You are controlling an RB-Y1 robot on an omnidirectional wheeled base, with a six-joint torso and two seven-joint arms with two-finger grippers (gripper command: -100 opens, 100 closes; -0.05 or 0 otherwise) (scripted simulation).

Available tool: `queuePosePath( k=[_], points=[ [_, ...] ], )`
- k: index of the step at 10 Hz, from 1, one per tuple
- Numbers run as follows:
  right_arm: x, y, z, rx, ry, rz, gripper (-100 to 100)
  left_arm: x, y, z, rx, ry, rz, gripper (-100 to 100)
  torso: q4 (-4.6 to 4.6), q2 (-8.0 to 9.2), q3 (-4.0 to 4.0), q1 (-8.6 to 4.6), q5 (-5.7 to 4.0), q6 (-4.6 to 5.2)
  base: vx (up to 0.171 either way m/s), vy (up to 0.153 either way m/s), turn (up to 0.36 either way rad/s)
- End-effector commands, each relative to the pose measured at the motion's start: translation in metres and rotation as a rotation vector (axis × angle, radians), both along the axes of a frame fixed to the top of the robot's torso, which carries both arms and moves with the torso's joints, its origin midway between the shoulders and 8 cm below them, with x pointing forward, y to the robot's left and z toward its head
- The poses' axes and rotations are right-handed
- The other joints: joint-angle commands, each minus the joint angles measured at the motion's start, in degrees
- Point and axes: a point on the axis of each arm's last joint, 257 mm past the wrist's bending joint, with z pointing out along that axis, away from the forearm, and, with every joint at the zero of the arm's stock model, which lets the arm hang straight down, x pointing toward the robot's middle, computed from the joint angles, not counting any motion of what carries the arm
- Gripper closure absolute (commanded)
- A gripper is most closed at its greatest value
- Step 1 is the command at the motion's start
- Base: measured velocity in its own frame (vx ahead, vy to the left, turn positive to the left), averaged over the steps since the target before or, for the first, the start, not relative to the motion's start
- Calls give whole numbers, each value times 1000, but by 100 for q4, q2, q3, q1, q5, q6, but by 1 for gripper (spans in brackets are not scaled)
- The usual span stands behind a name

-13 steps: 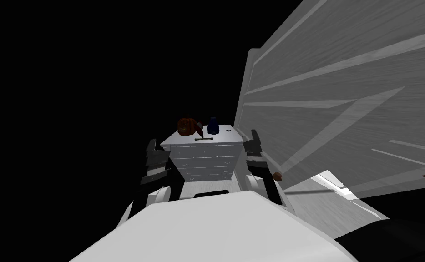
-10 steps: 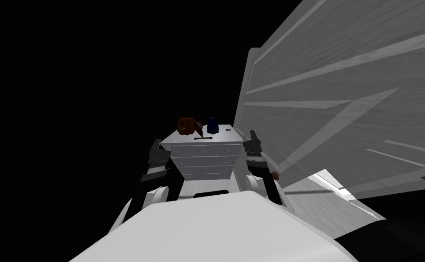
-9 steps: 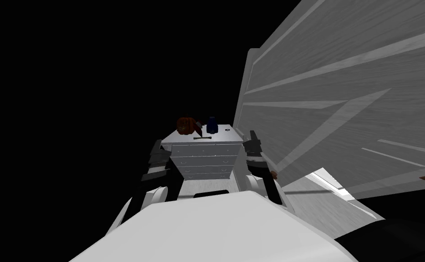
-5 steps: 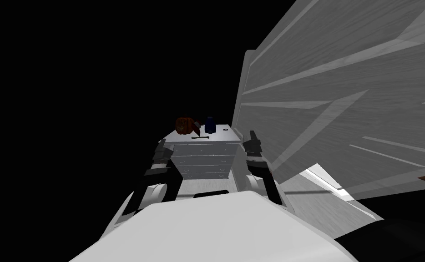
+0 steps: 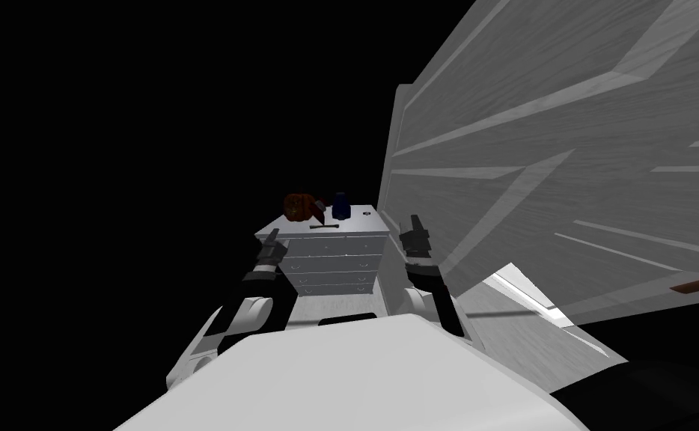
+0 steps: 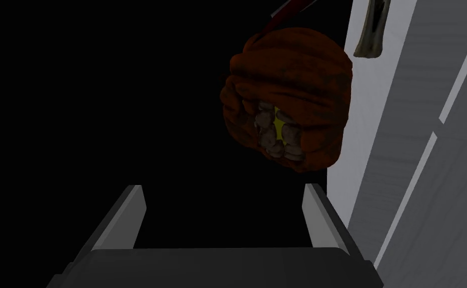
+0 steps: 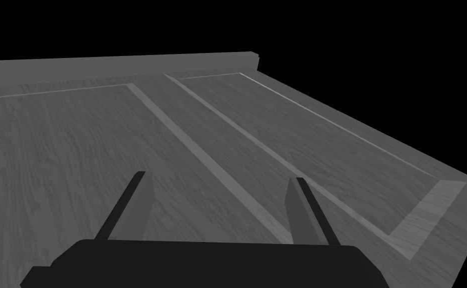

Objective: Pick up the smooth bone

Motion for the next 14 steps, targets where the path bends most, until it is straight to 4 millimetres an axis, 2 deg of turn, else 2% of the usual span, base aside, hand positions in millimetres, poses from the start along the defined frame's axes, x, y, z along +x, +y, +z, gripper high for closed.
queuePosePath(
  k=[1,4,7,8,11,12,14],
  points=[
    [0,0,0,0,0,0,0,3,1,-7,-1,29,0,-100,0,0,0,0,0,0,0,-36,-9],
    [0,0,0,0,0,0,0,25,7,-26,1,126,-34,-100,0,-1,0,-2,0,-1,-5,-100,-7],
    [0,0,0,0,0,0,0,27,8,-36,0,166,-30,-100,0,-1,0,1,0,-2,8,-69,1],
    [0,0,0,0,0,0,0,38,11,-44,2,209,-47,-100,-1,-7,-3,14,3,-3,2,-72,-1],
    [0,0,0,0,0,0,0,39,12,-52,2,241,-45,-100,0,-2,-1,15,3,-2,5,-31,7],
    [0,0,0,0,0,0,0,49,16,-61,5,291,-60,-100,-1,-3,-1,27,6,-3,-35,-79,5],
    [0,0,0,0,0,0,0,49,16,-69,5,321,-58,-100,3,15,9,-2,0,-2,-41,-74,17]
  ],
)
